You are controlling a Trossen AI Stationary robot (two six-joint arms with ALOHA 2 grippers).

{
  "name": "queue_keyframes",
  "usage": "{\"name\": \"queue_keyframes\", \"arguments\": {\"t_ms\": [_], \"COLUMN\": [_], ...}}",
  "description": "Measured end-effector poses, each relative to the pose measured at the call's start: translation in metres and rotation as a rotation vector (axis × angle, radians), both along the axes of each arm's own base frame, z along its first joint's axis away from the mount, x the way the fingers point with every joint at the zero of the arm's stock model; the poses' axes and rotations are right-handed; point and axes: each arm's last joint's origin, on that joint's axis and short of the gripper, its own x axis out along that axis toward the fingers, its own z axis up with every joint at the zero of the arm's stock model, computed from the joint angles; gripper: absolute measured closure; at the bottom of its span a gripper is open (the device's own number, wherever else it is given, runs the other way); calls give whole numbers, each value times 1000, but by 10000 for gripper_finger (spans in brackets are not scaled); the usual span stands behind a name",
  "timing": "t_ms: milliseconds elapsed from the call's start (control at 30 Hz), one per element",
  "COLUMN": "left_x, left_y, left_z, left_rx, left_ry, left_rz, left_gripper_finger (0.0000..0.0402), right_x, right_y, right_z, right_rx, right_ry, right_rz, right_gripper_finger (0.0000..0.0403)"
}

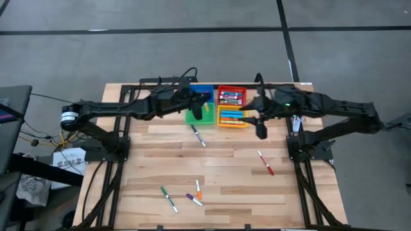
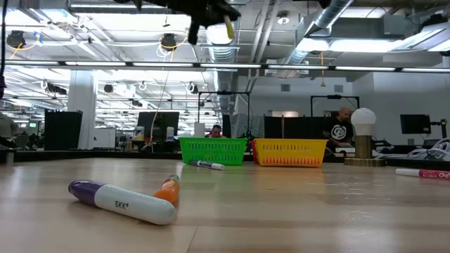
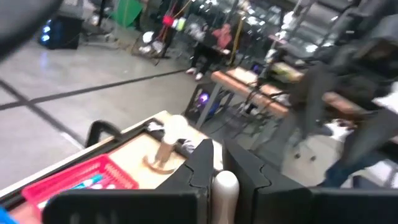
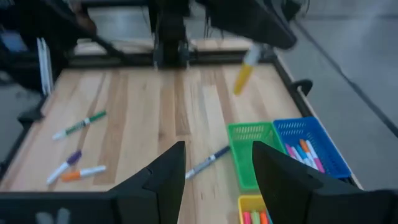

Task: Pick & Place Markers
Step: Put the yellow pen into the blue bin

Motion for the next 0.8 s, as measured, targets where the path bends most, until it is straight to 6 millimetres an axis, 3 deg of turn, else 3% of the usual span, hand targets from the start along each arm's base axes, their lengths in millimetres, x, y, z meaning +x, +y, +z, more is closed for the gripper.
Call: {"name": "queue_keyframes", "arguments": {"t_ms": [467, 800], "left_x": [22, 18], "left_y": [77, 150], "left_z": [-34, -68], "left_rx": [-58, -75], "left_ry": [182, 308], "left_rz": [67, 51], "left_gripper_finger": [377, 377], "right_x": [-86, -120], "right_y": [-1, -2], "right_z": [-35, -41], "right_rx": [95, 118], "right_ry": [-261, -381], "right_rz": [-77, -144], "right_gripper_finger": [232, 233]}}
